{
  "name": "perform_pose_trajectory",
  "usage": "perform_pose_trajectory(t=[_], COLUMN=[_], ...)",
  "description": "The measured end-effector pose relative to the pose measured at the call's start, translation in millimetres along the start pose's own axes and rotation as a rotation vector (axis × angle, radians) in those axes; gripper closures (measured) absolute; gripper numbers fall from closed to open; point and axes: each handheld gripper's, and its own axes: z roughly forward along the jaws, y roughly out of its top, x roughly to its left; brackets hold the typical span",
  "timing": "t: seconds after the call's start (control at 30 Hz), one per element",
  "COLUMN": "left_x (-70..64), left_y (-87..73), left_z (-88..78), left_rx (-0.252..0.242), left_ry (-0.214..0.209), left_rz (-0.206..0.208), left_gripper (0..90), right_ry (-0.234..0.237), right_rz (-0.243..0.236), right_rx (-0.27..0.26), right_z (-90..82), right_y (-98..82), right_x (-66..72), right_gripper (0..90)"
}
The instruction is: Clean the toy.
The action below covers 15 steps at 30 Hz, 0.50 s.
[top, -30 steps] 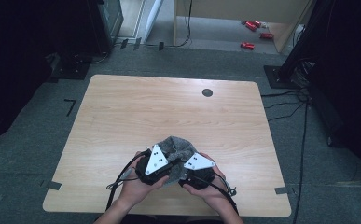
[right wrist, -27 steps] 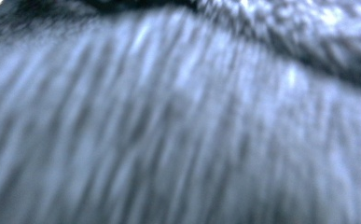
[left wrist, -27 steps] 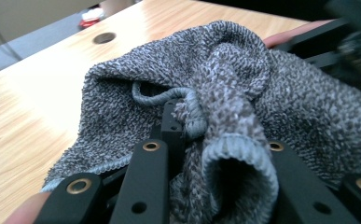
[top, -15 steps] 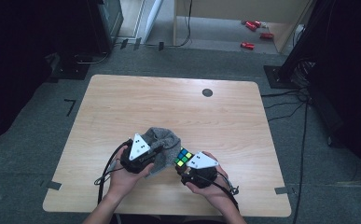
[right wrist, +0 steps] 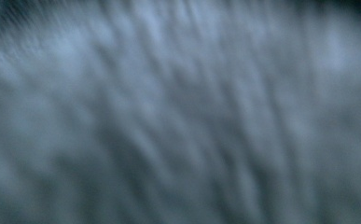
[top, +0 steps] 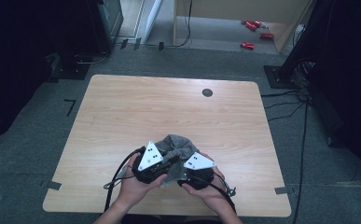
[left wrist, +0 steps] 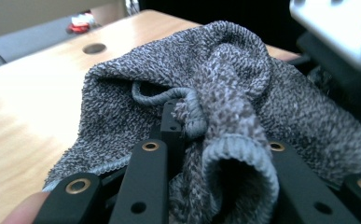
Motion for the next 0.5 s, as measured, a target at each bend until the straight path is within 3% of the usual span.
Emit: perform_pose_trajectory(t=[0.1,0.27,0.5], left_x=[0.8,7.6,31.5], left_y=[0.0,-4.6,-11.4], left_z=[1.2,3.3,-2.8], left_rx=[0.004,0.027,0.043], left_ry=[0.003,0.043,0.113], left_rz=[-0.005,0.001,-0.037], left_gripper=[74.5,74.6,74.6], right_ry=[-0.013,-0.02,-0.019], right_rz=[-0.006,-0.028,-0.031], right_rx=[0.005,0.018,0.011], right_z=[-1.0,1.1,-0.1], right_y=[0.3,-0.8,-0.2], right_x=[2.0,2.2,2.8], right_gripper=[34.6,34.5,34.5])
